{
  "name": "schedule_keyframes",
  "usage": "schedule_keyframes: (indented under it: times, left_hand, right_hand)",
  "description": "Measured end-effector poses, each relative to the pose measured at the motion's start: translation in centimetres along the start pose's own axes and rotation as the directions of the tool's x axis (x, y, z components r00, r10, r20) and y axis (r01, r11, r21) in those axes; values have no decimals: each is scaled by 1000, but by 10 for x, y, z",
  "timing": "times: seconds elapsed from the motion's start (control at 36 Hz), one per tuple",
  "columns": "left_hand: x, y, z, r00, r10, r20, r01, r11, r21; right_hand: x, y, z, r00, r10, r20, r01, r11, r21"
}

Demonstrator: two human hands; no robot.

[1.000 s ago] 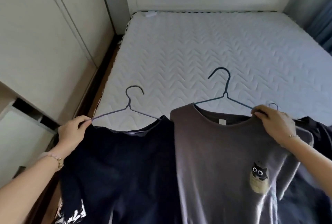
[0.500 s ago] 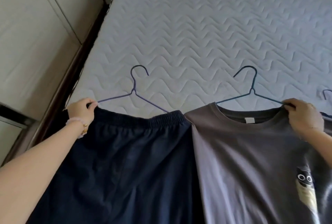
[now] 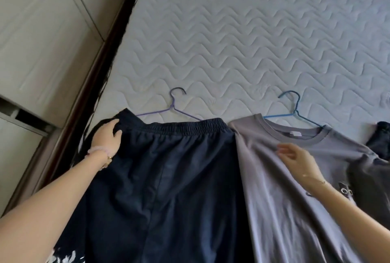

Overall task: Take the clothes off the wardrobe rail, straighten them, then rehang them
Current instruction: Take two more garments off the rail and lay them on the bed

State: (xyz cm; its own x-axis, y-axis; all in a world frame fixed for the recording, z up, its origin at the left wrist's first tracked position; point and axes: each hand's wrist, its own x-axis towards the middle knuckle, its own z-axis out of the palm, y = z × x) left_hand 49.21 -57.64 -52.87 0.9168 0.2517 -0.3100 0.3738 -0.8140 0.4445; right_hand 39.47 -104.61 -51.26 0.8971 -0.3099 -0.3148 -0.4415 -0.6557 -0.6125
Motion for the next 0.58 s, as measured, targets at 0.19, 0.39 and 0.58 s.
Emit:
schedule_keyframes:
  times: [0.19,0.39,0.58]
  left_hand:
    - [-122,-55,-4,992,-113,63,116,992,-44]
    - [-313,-127,34,961,-170,216,171,985,16]
    - [-467,-166,57,808,-438,393,479,878,-6]
  right_hand:
    - [-95,5,35,974,125,188,-160,969,187]
    - [-214,-1,74,827,253,503,-457,823,338]
    - [-306,-5,120,674,262,690,-514,838,184]
